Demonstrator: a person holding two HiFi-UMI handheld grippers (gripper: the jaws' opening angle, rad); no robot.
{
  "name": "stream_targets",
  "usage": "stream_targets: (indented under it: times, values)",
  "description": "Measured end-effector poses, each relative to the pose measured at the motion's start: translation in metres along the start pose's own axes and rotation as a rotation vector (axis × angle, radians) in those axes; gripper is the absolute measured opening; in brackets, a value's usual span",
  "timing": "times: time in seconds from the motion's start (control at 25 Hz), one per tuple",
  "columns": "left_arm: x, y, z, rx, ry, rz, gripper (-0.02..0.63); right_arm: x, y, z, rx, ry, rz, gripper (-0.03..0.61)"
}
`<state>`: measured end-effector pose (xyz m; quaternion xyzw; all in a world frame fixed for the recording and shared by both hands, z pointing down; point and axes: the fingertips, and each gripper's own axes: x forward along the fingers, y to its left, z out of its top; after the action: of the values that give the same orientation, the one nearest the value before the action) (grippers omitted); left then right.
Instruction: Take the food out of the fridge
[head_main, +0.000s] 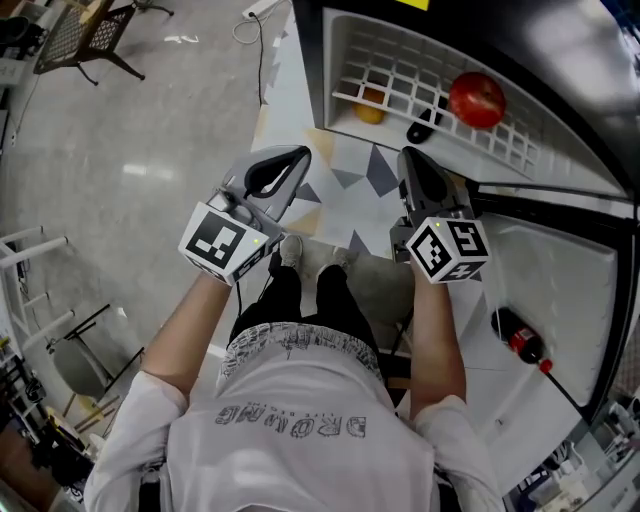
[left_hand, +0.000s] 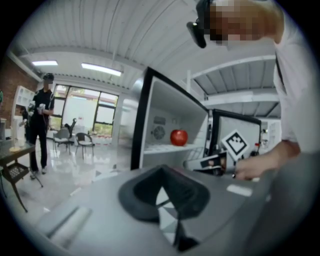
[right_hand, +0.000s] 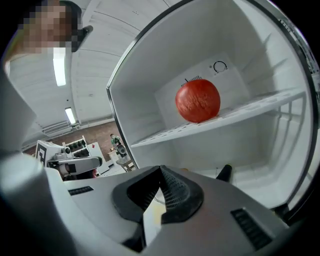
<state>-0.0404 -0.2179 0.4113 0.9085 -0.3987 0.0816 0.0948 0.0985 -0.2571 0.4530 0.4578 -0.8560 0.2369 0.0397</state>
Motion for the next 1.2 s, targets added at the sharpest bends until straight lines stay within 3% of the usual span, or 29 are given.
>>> stream_targets:
  times: [0.6,1.0,1.2]
  values:
    - [0.001,0.02,-0.023,-0.022,0.005,0.081,0.006,0.054,-0.018,-0.024,-0.052,0.063,0.006,0.015]
    - [-0.001,0.028,-0.039,-0.045,0.01,0.076,0.006,0.086,-0.032,-0.039,-0.09,0.091,-0.04,0.111]
    - [-0.004,0.035,-0.044,-0.05,0.013,0.075,0.007,0.102,-0.034,-0.044,-0.1,0.099,-0.075,0.196]
